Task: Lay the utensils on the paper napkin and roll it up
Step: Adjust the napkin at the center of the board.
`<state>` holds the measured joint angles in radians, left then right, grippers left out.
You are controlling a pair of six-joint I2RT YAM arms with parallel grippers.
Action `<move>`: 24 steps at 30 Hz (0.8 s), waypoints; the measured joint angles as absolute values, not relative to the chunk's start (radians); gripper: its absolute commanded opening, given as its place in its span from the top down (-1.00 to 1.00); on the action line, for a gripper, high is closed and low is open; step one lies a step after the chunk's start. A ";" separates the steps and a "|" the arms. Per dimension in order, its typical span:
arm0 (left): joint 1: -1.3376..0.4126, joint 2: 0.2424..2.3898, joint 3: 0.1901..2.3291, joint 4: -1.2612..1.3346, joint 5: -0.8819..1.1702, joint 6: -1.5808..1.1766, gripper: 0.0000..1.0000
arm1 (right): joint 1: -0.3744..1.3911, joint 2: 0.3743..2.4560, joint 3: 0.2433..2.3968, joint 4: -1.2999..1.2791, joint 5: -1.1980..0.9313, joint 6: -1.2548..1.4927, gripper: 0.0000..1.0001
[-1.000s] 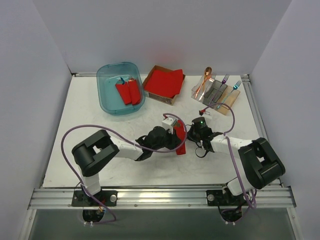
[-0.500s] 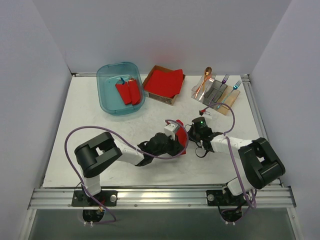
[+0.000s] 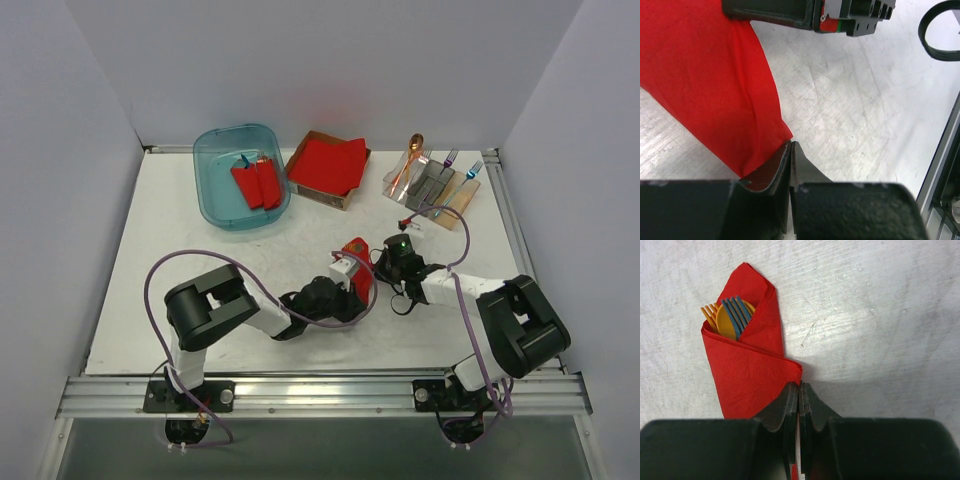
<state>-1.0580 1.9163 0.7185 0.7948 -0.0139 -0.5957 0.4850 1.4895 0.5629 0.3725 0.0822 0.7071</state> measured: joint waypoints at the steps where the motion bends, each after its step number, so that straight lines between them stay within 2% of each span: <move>1: -1.058 1.917 0.711 0.809 -0.014 -0.599 0.82 | 0.485 1.489 0.563 0.373 0.082 0.707 1.00; 10: -1.084 1.903 0.631 0.909 -0.015 -0.620 0.82 | 0.485 1.489 0.563 0.375 0.082 0.707 1.00; 18: -1.083 1.775 0.616 0.836 -0.043 -0.588 0.82 | 0.485 1.489 0.563 0.375 0.082 0.707 1.00; 24: -1.000 1.730 0.667 0.778 -0.030 -0.560 0.82 | 0.485 1.488 0.563 0.375 0.083 0.707 1.00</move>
<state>-0.9997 1.7302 0.6666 0.7784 -0.0299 -0.5602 0.4847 1.4883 0.5629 0.3748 0.0826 0.7071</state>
